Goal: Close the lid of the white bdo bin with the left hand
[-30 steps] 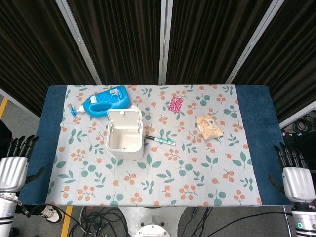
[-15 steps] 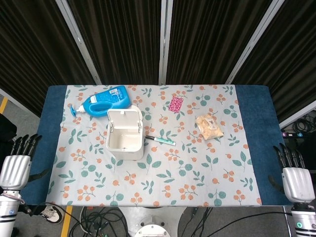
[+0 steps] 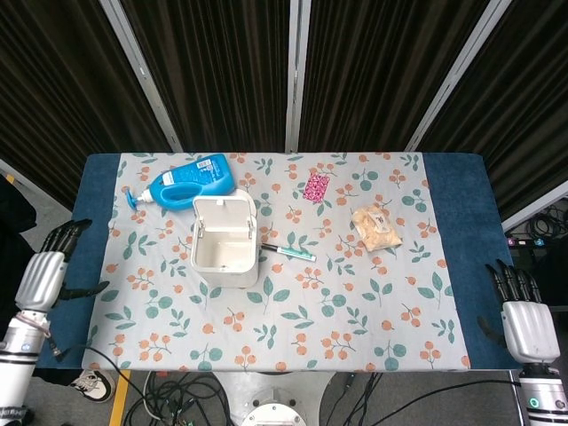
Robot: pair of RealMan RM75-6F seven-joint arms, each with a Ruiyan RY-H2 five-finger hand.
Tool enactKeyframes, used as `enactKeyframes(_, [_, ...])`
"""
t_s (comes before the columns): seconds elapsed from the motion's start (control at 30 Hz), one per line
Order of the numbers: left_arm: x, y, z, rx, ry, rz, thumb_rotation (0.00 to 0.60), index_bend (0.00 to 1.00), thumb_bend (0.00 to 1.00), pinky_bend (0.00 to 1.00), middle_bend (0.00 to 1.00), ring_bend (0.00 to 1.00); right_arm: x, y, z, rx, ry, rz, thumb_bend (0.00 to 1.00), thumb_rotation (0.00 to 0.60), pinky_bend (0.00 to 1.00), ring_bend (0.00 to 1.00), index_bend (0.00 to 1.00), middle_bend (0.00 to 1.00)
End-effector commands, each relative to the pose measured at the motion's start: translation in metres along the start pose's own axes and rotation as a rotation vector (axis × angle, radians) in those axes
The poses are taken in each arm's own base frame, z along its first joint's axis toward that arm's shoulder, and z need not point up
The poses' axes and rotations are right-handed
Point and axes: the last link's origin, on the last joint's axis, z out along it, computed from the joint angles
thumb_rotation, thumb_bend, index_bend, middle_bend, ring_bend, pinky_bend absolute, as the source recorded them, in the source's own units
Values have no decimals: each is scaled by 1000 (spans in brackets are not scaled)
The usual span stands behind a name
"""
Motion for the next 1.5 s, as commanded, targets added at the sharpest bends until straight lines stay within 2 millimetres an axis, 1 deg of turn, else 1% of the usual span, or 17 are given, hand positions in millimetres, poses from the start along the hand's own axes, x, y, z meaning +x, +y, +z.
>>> enactKeyframes(0.03, [13,3,47,-23,-42,-96,600,84,95,74,89,4,0,-1,-1,-2,2,-2,156,600,0,0,0,0])
enactKeyframes(0.13, [13,11,67,-49,-90,-159,597,84,96,74,89,3,-1,-2,0,-4,-3,-1,156,600,0,0,0,0])
enactKeyframes(0.27, [8,25,87,-84,-162,-225,586,84,115,75,90,4,-3,-4,0,0,-10,-2,157,600,0,0,0,0])
enactKeyframes(0.33, [6,34,96,-104,-198,-251,579,84,190,75,98,4,-3,-4,0,1,-12,-3,156,600,0,0,0,0])
enactKeyframes(0.43, [4,45,108,-129,-235,-306,525,84,296,75,106,4,-4,-4,1,-1,-14,-2,155,600,0,0,0,0])
enactKeyframes(0.6, [0,61,125,-164,-288,-358,467,90,370,75,106,3,-6,-2,1,-7,-18,0,157,600,0,0,0,0])
enactKeyframes(0.7, [-2,71,131,-183,-318,-395,451,103,418,75,106,3,-7,-1,2,-13,-20,1,157,600,0,0,0,0])
enactKeyframes(0.87, [-6,85,135,-216,-373,-432,451,109,437,76,124,3,-8,0,3,-16,-23,3,156,600,0,0,0,0])
enactKeyframes(1.07, [-10,100,133,-258,-445,-451,451,109,460,92,143,4,-7,1,4,-12,-3,9,156,600,0,0,0,0])
enactKeyframes(1.27, [-10,110,125,-299,-474,-441,448,109,463,92,159,4,-9,5,5,-20,2,13,156,600,0,0,0,0])
enactKeyframes(1.5, [-10,119,107,-346,-506,-412,439,109,462,91,172,4,-12,5,6,-22,-3,14,156,600,0,0,0,0])
